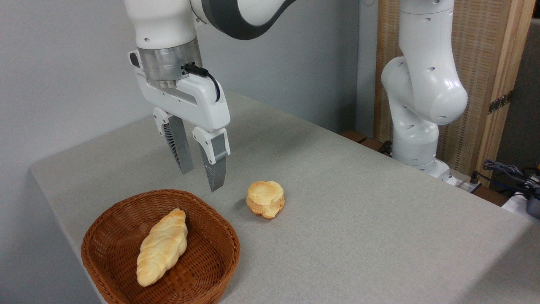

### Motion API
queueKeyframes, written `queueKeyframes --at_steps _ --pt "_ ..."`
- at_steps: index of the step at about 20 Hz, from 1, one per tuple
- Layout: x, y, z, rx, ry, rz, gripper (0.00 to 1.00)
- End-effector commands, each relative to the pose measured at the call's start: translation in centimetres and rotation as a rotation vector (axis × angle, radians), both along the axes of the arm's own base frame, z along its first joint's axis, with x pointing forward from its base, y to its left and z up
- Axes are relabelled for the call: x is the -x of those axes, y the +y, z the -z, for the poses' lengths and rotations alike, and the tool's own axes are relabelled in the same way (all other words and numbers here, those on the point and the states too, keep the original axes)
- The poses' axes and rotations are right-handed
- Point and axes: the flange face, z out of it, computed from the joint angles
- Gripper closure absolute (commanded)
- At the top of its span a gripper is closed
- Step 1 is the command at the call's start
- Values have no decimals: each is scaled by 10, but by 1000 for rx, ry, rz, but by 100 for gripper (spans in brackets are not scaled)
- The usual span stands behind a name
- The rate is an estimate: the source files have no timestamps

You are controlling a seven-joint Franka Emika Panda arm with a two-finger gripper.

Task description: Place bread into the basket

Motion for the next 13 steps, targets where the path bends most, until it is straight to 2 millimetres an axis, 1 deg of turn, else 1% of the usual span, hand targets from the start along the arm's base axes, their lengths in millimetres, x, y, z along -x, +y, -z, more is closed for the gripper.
queueKeyframes --at_steps 1,3,4,13 --pt "5 1 -4 17 14 -6 0" --pt "5 0 -3 17 16 -5 0" --pt "5 6 -4 18 14 -14 0" --pt "4 6 -2 37 21 -11 0"
